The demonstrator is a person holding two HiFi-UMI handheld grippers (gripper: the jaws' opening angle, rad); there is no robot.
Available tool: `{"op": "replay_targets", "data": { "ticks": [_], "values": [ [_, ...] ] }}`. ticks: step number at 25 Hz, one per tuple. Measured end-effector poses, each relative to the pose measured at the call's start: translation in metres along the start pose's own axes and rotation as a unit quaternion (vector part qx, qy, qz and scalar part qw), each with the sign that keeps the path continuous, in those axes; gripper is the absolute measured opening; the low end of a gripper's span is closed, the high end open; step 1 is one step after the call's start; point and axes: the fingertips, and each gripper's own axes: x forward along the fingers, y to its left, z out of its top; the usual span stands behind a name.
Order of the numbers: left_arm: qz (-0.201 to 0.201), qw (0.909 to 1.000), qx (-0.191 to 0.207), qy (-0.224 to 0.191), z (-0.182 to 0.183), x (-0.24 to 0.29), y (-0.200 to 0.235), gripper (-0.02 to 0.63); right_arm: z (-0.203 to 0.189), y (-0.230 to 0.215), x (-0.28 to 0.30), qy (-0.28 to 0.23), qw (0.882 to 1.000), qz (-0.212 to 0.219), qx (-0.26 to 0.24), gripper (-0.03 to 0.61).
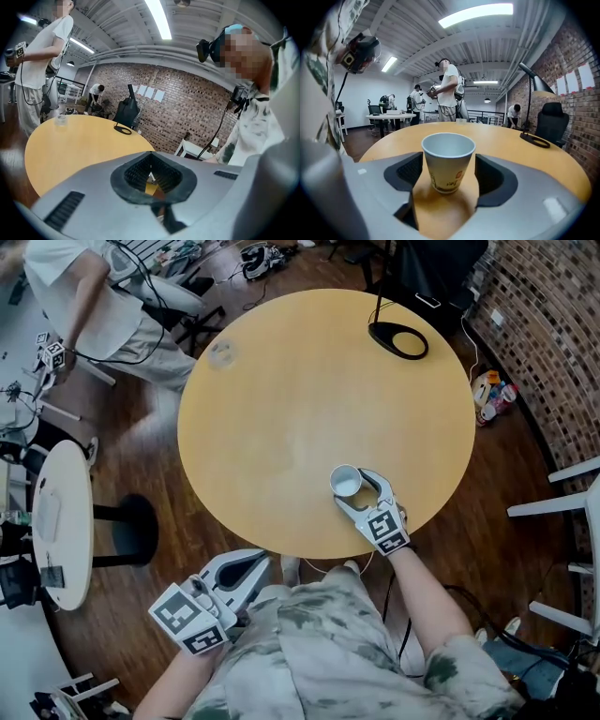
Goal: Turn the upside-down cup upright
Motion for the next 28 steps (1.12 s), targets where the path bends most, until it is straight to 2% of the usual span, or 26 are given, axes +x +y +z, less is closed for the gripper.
{"op": "replay_targets", "data": {
  "ticks": [3, 7, 10, 16, 20, 25, 28],
  "values": [
    [0.008, 1.0, -0.005, -0.003, -0.004, -0.003, -0.013, -0.002, 0.002, -0.003, -0.007, -0.006, 1.0, 0.007, 0.019, 0.388],
    [0.025, 0.9995, -0.016, 0.0, -0.019, -0.014, -0.014, -0.002, 0.003, 0.0, -0.029, -0.011, 0.998, 0.002, 0.064, 0.393],
    [0.031, 0.9994, -0.018, 0.002, -0.027, -0.031, -0.012, -0.002, -0.001, 0.024, -0.051, 0.01, 0.996, -0.011, 0.084, 0.403],
    [-0.011, 0.9998, 0.014, -0.007, -0.043, -0.07, -0.05, 0.0, 0.007, 0.109, -0.134, 0.04, 0.994, -0.02, 0.096, 0.413],
    [-0.034, 0.999, 0.025, -0.015, -0.085, -0.115, -0.081, 0.0, 0.015, 0.178, -0.199, 0.036, 0.993, -0.04, 0.101, 0.412],
    [-0.068, 0.9974, 0.011, -0.02, -0.132, -0.198, -0.082, 0.0, 0.048, 0.281, -0.255, 0.017, 0.986, -0.097, 0.135, 0.413],
    [-0.085, 0.9963, 0.006, -0.006, -0.164, -0.236, -0.084, 0.0, 0.065, 0.341, -0.282, 0.006, 0.982, -0.109, 0.153, 0.411]
  ]
}}
